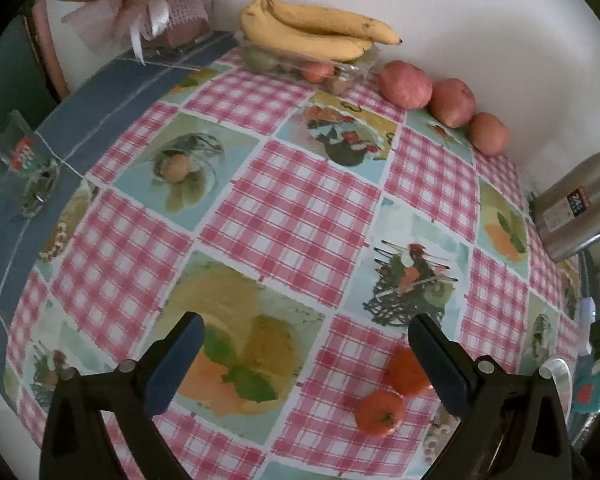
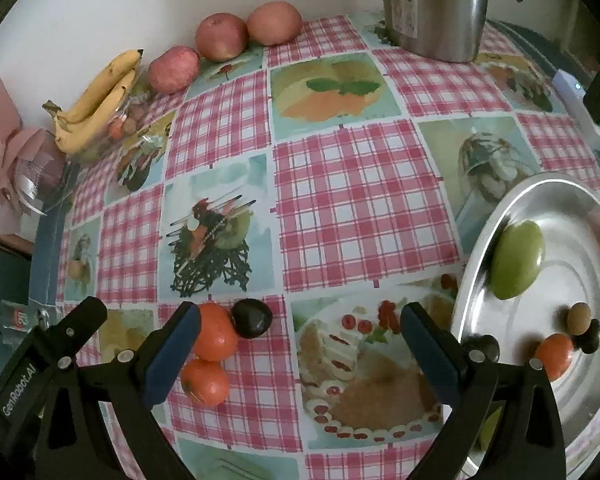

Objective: Organize fruits
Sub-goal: 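Lower the left tool onto an orange and close on it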

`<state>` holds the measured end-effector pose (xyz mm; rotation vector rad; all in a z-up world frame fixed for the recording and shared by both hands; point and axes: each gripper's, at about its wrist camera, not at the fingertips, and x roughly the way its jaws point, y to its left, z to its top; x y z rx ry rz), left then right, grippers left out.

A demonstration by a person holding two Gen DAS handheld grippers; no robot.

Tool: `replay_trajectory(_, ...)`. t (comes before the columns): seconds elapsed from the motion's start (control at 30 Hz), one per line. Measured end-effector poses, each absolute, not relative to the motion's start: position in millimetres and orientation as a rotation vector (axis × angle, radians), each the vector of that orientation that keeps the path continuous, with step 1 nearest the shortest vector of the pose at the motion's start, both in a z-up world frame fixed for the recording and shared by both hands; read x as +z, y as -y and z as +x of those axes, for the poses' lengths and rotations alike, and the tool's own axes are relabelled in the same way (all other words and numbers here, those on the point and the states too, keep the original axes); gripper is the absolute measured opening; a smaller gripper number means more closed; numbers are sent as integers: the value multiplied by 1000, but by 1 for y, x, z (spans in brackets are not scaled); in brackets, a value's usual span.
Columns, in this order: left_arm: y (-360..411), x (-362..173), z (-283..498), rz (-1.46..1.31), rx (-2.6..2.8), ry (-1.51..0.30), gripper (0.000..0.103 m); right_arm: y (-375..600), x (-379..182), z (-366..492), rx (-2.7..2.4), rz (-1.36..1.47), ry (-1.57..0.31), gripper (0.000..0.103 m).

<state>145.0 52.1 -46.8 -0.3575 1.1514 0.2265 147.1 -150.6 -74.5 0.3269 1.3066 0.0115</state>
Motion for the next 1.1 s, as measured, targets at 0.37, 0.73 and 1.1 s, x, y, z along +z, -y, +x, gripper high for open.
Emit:
replay_trajectory(0.37, -31, -53, 157, -365, 143, -1156, 101, 175, -71, 157, -76, 348, -1288, 100)
replay_trajectory(0.73, -11, -65, 160, -403, 31, -1227, 71, 197, -67, 150, -118, 402, -1290, 100)
replay_trajectory(1.1, 19, -77, 160, -386, -62, -1304, 57, 199, -66, 147, -111, 413, -1304, 100)
